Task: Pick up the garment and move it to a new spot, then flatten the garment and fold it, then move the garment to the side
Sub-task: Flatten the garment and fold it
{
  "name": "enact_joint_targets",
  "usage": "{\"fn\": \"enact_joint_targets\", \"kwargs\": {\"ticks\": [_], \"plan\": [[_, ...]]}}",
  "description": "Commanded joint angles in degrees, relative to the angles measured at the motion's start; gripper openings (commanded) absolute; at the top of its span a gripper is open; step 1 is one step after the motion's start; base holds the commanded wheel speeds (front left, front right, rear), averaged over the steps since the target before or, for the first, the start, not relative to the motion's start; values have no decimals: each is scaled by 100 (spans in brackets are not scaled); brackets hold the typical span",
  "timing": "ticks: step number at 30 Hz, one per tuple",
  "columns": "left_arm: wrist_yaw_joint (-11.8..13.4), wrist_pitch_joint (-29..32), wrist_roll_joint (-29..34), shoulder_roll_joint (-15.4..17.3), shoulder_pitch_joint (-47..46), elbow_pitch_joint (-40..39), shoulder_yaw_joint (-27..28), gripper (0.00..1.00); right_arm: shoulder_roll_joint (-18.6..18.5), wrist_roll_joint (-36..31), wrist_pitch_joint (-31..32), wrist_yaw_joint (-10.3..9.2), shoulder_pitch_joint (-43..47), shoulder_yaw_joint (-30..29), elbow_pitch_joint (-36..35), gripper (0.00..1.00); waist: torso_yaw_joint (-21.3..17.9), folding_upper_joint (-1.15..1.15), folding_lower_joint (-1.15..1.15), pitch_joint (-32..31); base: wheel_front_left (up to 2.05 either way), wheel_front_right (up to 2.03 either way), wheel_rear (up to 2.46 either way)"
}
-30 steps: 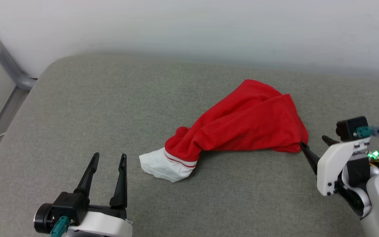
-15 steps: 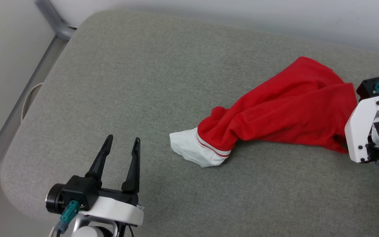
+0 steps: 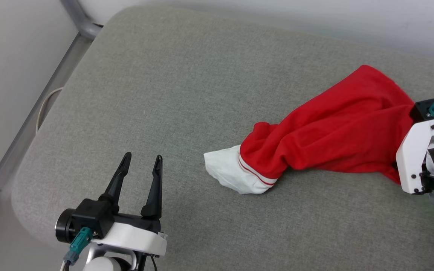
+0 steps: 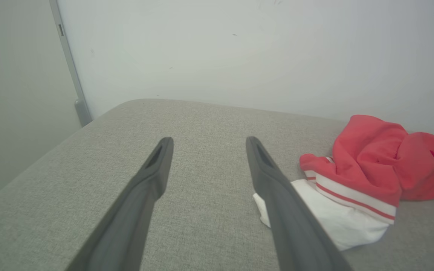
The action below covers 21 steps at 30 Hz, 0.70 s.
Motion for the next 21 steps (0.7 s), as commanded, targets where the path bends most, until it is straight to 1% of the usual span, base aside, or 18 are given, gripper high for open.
{"fn": "enact_joint_targets", "kwargs": {"ticks": [1,4,8,12,15,17,18,21], "plan": [[26,-15,21,-12,48,9,11,100,-27,66,6,-10,223,28,103,0,-70,0,-1,-86,0,0,0],[15,-15,58,-13,129,49,70,100,-82,235,-98,-10,303,57,-59,0,-221,0,-1,-287,0,0,0],[-16,-15,117,-12,268,83,156,100,-242,610,-147,-9,580,156,-547,0,-495,0,-1,-611,0,0,0],[-43,-15,199,-11,419,60,268,100,-401,872,-127,-9,1109,-68,-1104,0,-802,0,-1,-912,0,0,0],[-47,-15,223,-11,550,48,356,100,-460,917,10,-9,1667,-387,-1538,0,-1028,0,-1,-1057,0,0,0],[-56,-15,240,-11,608,57,389,100,-406,837,70,-9,2100,-695,-1806,0,-1167,0,-1,-1125,0,0,0],[-77,-15,245,-11,694,74,446,100,-131,768,192,-8,2841,-1152,-2101,0,-1366,0,-1,-1184,0,0,0],[-97,-15,262,-11,695,99,421,100,76,656,273,-8,3440,-1519,-2416,0,-1512,0,-1,-1200,0,0,0]]}}
